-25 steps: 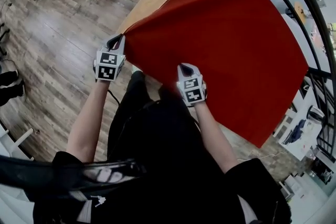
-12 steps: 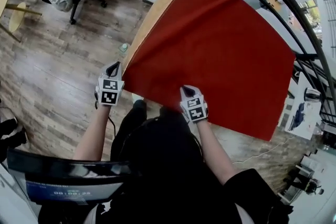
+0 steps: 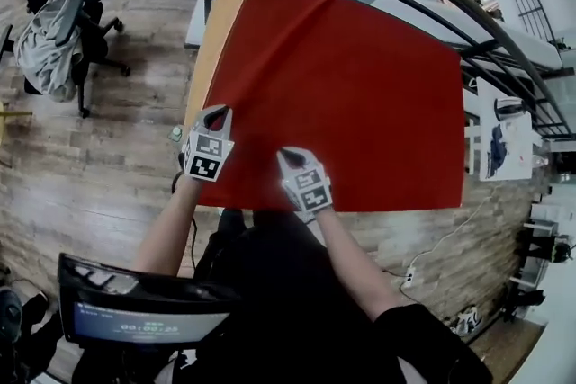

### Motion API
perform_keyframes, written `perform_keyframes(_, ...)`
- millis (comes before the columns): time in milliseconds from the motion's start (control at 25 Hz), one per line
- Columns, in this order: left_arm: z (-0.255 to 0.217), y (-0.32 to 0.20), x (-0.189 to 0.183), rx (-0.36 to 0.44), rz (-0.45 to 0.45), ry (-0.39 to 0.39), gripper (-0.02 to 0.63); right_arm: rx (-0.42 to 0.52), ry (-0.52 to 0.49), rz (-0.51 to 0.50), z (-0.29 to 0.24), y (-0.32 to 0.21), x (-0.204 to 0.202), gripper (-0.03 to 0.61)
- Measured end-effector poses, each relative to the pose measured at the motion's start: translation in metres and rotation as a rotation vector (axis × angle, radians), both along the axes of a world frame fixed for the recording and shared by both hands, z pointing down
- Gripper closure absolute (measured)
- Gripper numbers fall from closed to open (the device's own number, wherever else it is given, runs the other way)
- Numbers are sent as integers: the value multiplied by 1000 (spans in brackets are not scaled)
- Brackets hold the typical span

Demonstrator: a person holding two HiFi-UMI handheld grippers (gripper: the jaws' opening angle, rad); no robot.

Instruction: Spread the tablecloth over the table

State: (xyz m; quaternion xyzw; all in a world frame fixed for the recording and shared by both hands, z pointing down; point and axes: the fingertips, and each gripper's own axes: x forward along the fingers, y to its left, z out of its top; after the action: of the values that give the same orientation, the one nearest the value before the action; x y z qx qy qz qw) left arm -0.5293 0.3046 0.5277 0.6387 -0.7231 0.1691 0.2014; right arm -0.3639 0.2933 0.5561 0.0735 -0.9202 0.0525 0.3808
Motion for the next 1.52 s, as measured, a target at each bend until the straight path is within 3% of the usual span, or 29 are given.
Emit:
perform_keyframes(320, -25, -136, -39, 2, 57, -26, 604, 9, -162, 66, -41, -122, -73, 569)
perform_keyframes(520, -14, -226, -107, -33, 19, 2, 562, -8, -164, 58, -25, -194, -115, 569)
perform_keyframes(680, 2, -302, -167, -62, 25, -77, 499, -4, -169, 62, -5, -245, -142, 569)
perform_keyframes(800, 14, -350, -198, -71, 34, -87, 470, -3, -192, 75, 1, -265, -151, 569)
perform_keyframes(920, 19, -388, -230, -79, 16, -144, 456, -4, -208, 77, 2, -280, -158, 569)
perform_keyframes(1120, 54, -415, -262, -186, 11, -175, 476, -27, -223, 86, 8, -305, -167, 569)
perform_keyframes(1280, 63, -422, -267, -218, 57, -205, 598, -19, -247, 99, 7, -323, -170, 569)
perform_keyframes(1520, 59, -414, -303, -235, 42, -218, 601, 7, -202, 95, 21, -339, -190, 569)
